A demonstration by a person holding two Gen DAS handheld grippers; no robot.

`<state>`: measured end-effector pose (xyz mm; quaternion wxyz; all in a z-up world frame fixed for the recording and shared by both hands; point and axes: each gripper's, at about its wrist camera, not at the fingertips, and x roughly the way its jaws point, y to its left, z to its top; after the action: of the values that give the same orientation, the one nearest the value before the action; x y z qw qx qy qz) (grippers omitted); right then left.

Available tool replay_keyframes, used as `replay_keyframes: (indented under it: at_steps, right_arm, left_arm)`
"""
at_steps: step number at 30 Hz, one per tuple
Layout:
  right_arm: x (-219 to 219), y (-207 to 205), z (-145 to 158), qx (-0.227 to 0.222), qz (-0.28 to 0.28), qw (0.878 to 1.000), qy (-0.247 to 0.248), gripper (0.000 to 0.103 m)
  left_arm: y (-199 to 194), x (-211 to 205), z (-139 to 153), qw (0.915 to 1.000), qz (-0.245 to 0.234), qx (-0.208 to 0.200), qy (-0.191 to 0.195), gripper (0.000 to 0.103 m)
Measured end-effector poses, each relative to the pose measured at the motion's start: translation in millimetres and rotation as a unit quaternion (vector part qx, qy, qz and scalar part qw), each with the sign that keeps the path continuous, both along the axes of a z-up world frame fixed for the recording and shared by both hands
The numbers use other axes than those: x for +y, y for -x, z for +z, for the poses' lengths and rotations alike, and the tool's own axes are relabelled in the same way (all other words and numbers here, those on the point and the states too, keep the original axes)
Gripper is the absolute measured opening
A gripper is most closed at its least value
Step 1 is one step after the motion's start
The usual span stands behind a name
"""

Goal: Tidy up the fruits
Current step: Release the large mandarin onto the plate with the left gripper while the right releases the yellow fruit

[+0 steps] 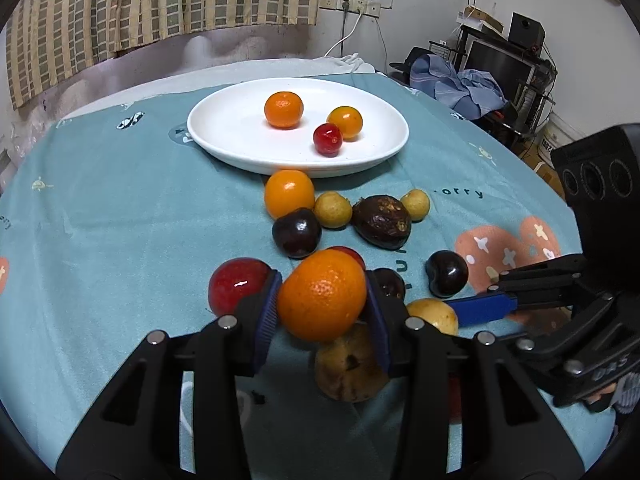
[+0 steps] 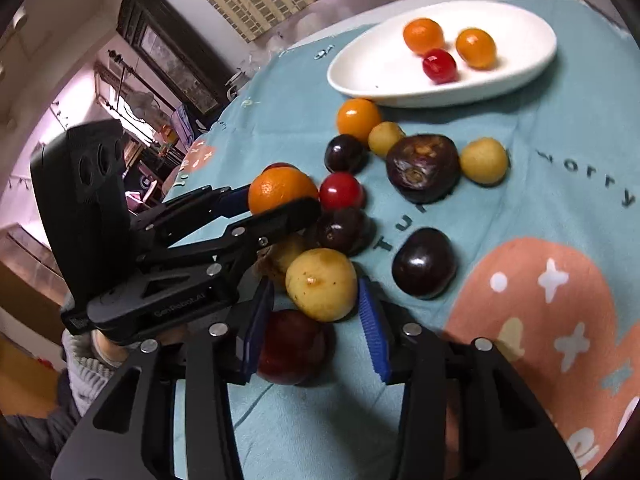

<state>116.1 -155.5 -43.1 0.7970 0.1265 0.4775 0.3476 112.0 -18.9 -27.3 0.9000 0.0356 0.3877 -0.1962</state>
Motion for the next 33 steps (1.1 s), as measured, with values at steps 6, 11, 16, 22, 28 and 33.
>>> replay_keyframes:
  at_steps: [6, 11, 16, 22, 28, 33]
  right_arm:
    - [-8.6, 5.2, 17.5, -0.028, -0.012, 0.999, -0.011, 0.036]
    - [-25.4, 1.3, 25.5, -0.045, -0.048, 0.998, -0.016, 0.036]
    - [-33.6, -8.6, 38.9, -0.071, -0.084, 0.994, -0.014, 0.036]
    - [-33.9, -75.4, 63.3, -0.095, -0.134, 0.986, 0.018, 0.037]
    - [-13.0, -109.8, 45.1, -0.147, -0.164, 0.966, 0.138, 0.038]
    - [-31.3, -104.0, 45.9, -0.164, -0.173, 0.963, 0.124, 0.067]
  left_arm:
    - [0.3, -0.2, -1.8, 1.0000, -0.005, 0.002, 0.004, 0.040]
    - [0.7, 0.6, 0.4, 1.0000, 0.002, -0.008, 0.003, 0.040]
    - [-10.7, 7.8, 22.3, 0.9986, 0.019, -0.024, 0.042, 0.040]
    - [-71.8, -7.2, 48.4, 0.9977, 0.035, -0.035, 0.046, 0.040]
    - [-115.1, -10.3, 32.5, 0.9962, 0.069, -0.018, 0.049, 0.059]
    - [-108.8, 1.8, 35.4, 0.9950, 0.081, -0.030, 0.050, 0.078]
